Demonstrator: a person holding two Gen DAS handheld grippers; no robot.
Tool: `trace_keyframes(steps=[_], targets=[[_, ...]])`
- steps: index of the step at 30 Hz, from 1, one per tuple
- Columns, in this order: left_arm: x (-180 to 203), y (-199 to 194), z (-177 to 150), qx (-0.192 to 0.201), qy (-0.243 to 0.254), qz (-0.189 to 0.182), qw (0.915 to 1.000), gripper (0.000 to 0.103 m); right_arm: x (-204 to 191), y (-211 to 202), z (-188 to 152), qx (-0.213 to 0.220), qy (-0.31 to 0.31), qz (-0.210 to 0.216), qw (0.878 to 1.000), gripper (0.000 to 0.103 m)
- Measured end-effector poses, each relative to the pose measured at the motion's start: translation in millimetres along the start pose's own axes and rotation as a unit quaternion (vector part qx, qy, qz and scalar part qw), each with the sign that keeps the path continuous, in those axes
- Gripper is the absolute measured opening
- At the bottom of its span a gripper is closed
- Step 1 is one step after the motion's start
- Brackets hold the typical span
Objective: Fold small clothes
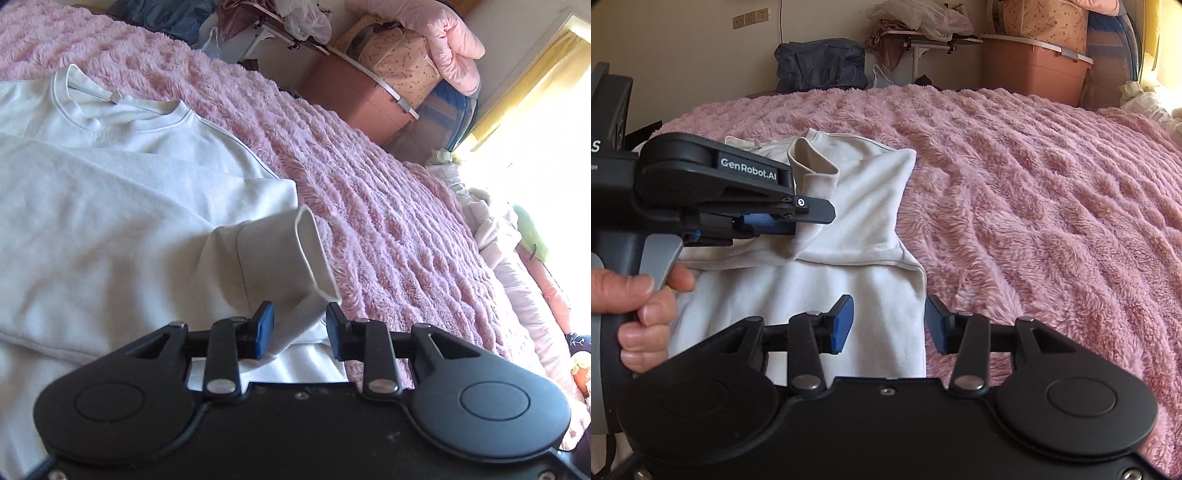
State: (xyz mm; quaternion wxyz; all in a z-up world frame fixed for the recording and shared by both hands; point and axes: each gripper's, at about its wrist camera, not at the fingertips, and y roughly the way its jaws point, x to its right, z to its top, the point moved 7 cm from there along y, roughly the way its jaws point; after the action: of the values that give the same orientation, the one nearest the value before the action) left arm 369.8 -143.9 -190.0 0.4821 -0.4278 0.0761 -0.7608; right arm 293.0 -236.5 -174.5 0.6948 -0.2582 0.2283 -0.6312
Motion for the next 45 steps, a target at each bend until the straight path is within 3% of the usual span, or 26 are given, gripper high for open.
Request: trace_keyframes(steps=[2,6,10,12,16,22,24,27,34,39,45], targets=[[3,-20,-1,0.005,0.017,-0.01,0.9998,0.035,3,1,3,0.004,0.006,-0.004,1.0,0.044],[-20,-74,17,0.035,0.042,0.017,0.9984,0.04,3,3,16,0.018,0.015,0.0,1.0,0.044],[-87,-131,31,0.075,0.027,0.111,0.9906,0.041,-4,14,34,0.044,0.006,0.019,0.999,0.044],[-125,-152,36,0.09,0.003,0.157,0.9835,0.041,-4,26,39,0.035,0.018,0.03,0.999,0.044],[-186,-184,34,0.107,-0.046,0.212,0.9703,0.041,-4,56,41,0.009,0.058,0.035,0.998,0.044],[-236,-200,17,0.093,-0.079,0.246,0.9615,0.041,-10,79,24,-0.036,0.099,0.051,0.993,0.043],[-239,-204,12,0.094,-0.082,0.245,0.9616,0.041,-14,81,21,-0.035,0.087,0.041,0.995,0.031],[-232,-215,9,0.1,-0.04,0.264,0.9585,0.042,-20,77,23,-0.028,0.061,0.036,0.997,0.015],[-232,-229,3,0.065,0.084,0.346,0.9322,0.043,-21,74,27,-0.028,0.051,0.031,0.998,0.013],[-244,-220,-2,0.032,0.113,0.362,0.9247,0.043,-19,75,26,-0.032,0.065,0.033,0.997,0.013],[-243,-206,6,0.036,0.2,0.387,0.8993,0.044,-20,76,26,-0.036,0.063,0.032,0.997,0.013]])
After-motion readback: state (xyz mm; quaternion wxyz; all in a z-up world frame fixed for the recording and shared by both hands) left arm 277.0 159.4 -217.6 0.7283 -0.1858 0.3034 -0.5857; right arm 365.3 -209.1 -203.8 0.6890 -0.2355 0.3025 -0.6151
